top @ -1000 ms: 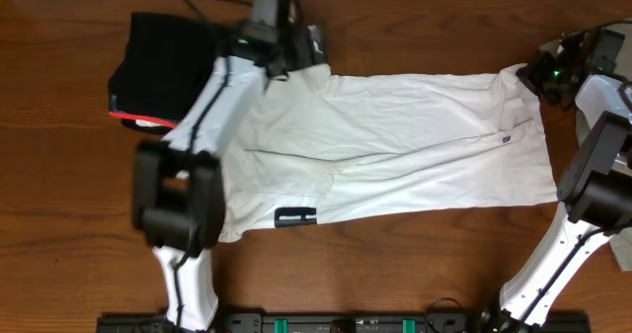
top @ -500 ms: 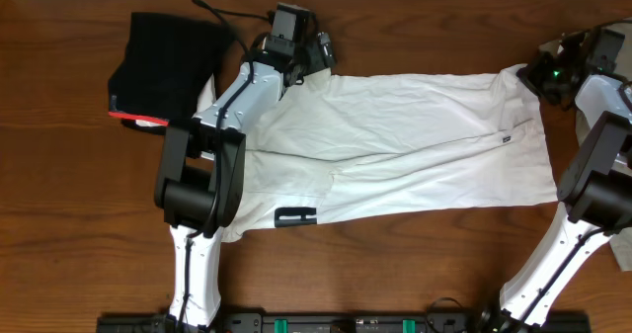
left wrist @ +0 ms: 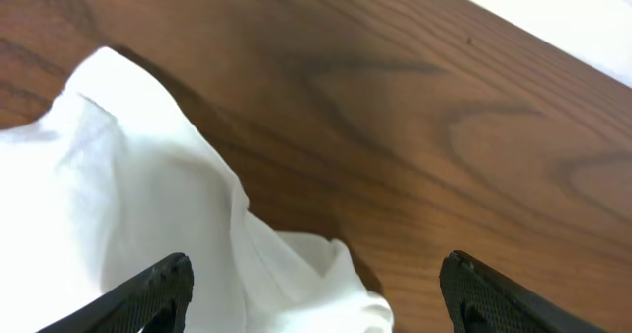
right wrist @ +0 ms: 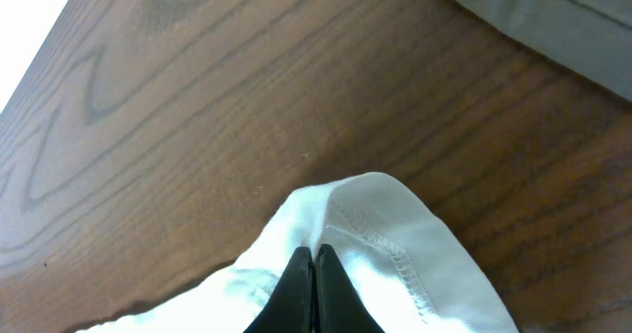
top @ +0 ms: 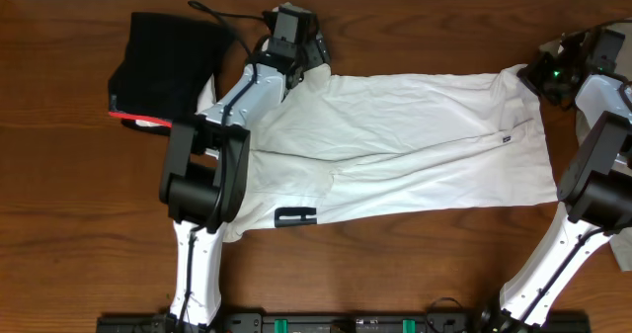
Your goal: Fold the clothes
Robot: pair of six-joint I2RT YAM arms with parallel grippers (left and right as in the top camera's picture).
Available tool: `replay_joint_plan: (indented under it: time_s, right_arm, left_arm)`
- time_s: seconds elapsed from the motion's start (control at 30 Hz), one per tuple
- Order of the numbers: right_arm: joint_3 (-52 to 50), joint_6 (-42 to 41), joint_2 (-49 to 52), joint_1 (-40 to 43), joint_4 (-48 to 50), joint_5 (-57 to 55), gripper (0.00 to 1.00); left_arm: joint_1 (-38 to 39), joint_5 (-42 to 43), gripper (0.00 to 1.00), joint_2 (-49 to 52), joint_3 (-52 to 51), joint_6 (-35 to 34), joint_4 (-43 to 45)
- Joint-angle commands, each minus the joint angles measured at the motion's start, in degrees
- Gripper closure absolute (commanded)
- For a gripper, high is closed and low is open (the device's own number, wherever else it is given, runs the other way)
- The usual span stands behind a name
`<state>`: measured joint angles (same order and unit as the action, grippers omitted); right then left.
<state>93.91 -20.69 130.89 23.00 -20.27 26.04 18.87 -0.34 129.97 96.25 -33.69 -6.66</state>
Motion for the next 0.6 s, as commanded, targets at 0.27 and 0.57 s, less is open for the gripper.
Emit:
replay_joint_plan:
  time_s: [0.27,0.57]
  right_arm:
    - [-0.4,1.4,0.0,-0.6,-0.1,-0.2,0.99]
    - [-0.5,1.7,0.0,-0.6,-0.5,-0.4,0.99]
  left_arm:
    - [0.2,-3.4,0.18,3.8,0.5,-2.6,4.4]
    - [0.2,-3.4,0.4,5.2,0.5,-2.6,4.3]
